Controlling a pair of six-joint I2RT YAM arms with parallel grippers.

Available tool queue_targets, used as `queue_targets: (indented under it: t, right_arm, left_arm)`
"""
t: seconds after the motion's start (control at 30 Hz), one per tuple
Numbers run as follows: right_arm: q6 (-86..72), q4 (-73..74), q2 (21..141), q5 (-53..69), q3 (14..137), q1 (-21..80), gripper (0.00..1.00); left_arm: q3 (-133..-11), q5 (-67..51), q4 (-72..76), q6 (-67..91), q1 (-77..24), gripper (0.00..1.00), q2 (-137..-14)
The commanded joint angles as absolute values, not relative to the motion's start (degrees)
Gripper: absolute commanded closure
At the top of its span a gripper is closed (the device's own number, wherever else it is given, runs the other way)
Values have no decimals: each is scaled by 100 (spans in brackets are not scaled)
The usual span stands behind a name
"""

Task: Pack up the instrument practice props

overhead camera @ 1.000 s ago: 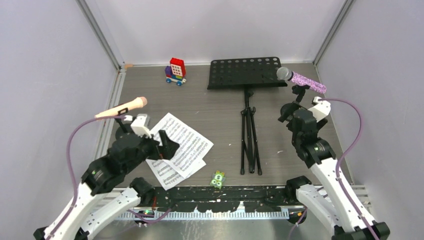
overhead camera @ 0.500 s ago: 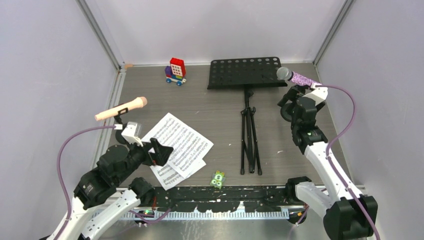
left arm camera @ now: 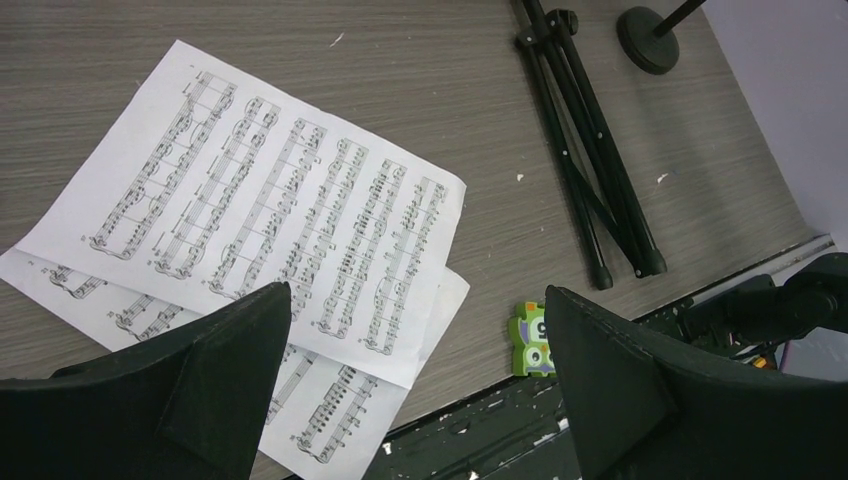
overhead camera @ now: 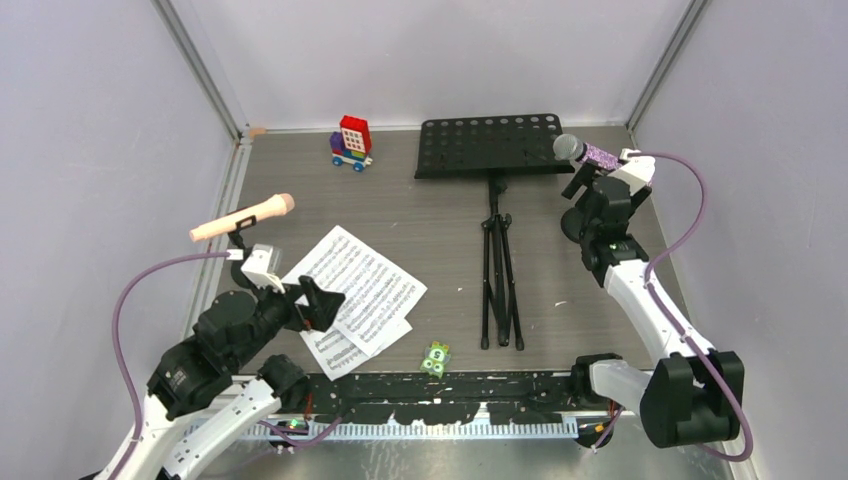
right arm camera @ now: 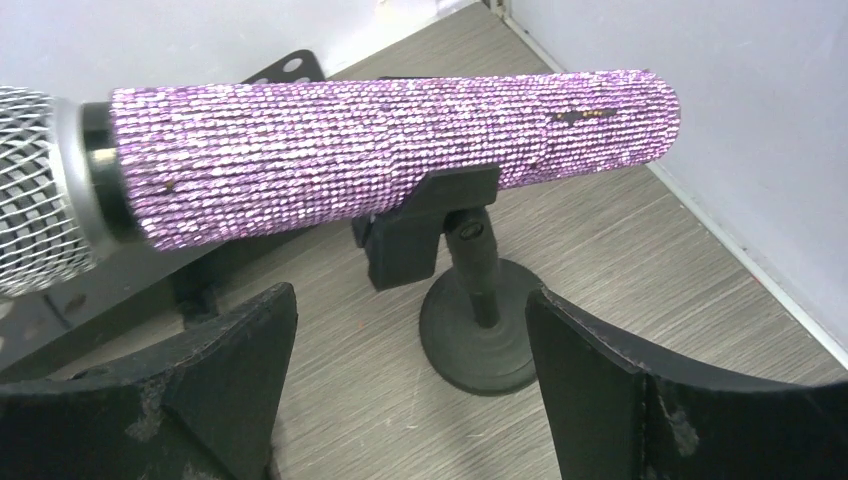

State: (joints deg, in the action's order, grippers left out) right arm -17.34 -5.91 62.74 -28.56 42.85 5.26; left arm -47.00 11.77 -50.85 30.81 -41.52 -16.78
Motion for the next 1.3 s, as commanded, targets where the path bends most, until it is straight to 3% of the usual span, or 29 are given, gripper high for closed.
queue_targets:
  t: [0.0, 0.17, 0.27, 0.4, 0.53, 0.87, 1.0, 1.27]
  right_arm:
    - [-1432, -1196, 6487, -3086, 4498, 374, 14]
    - [-1431, -1466, 6696, -2956, 4552, 276, 30]
    - [-1526, -1607, 6851, -2893, 4591, 265, 29]
    - [-1682, -1745, 7051, -2942, 4670, 264, 18]
    - [-1743, -1787, 7299, -2981, 4810, 252, 25]
    - [-1853, -2010, 7515, -2996, 4789, 225, 58]
    - [-1905, -2055, 7444, -3162, 4698, 220, 82]
    - [-1939, -1912, 7079, -3481, 4527, 220, 99]
  left_arm:
    - [-4693, 1282, -4852, 2990, -4157, 0, -1590]
    - [-4677, 1307, -4843, 2988, -4157, 0, -1553]
    - [-4676, 1340, -4843, 2995, -4159, 0, -1527]
    - [-4667, 1365, -4852, 3012, -4157, 0, -1475]
    - [-4658, 1410, -4852, 3023, -4157, 0, -1422]
    - [-4641, 1454, -4852, 3057, -4158, 0, -1338]
    - [-4639, 1455, -4843, 3042, -4157, 0, -1342]
    - [-4630, 1476, -4852, 3056, -4158, 0, -1345]
